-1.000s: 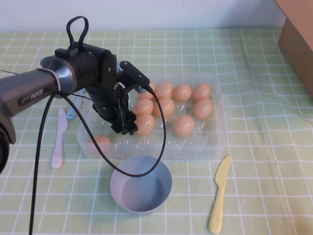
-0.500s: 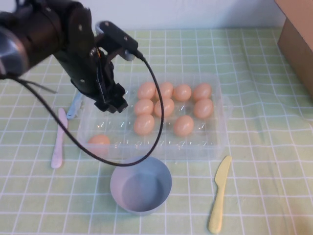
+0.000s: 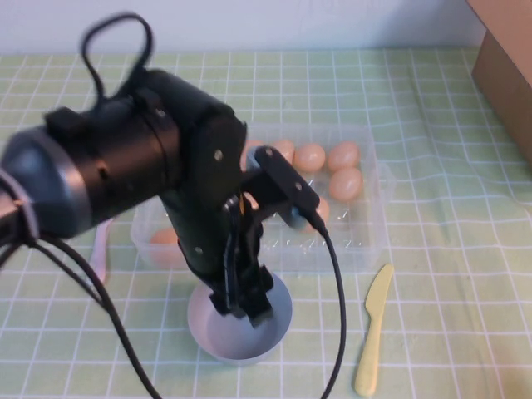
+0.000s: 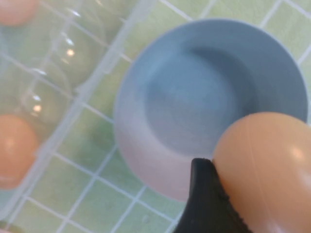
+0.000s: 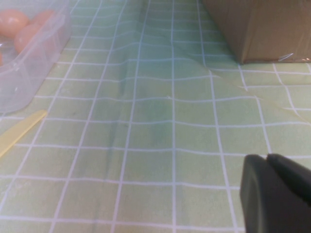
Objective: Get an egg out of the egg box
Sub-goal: Place the egg in the bowl
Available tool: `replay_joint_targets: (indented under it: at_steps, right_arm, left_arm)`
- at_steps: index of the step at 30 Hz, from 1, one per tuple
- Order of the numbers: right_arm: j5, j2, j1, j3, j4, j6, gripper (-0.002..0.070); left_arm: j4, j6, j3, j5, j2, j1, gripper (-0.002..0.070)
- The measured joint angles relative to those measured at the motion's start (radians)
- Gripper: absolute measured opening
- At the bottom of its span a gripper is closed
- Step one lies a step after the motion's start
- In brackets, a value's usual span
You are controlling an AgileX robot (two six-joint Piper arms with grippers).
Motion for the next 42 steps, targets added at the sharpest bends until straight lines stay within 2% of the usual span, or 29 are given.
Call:
replay_joint_targets:
  at_steps: [15, 24, 39, 42]
  right_arm:
    - [0.000, 0.000, 0.000, 0.000, 0.000, 0.000, -0.0017]
    - [0.000, 0.000, 0.000, 0.000, 0.000, 0.000, -0.0017]
    - [0.000, 0.000, 0.000, 0.000, 0.000, 0.000, -0.0017]
    - [0.000, 0.000, 0.000, 0.000, 0.000, 0.000, -0.0017]
  left_arm:
    - [-0.018, -0.021, 0.024, -0.035, 0.165, -0.009, 0.0371]
    - [0.054, -0.040, 0.024, -0.074, 0.198, -0.009, 0.0371]
    - [0.060, -0.047, 0.024, -0.115, 0.227, -0.009, 0.0371]
    - [0.060, -0.047, 0.024, -0.115, 0.227, -0.009, 0.0391]
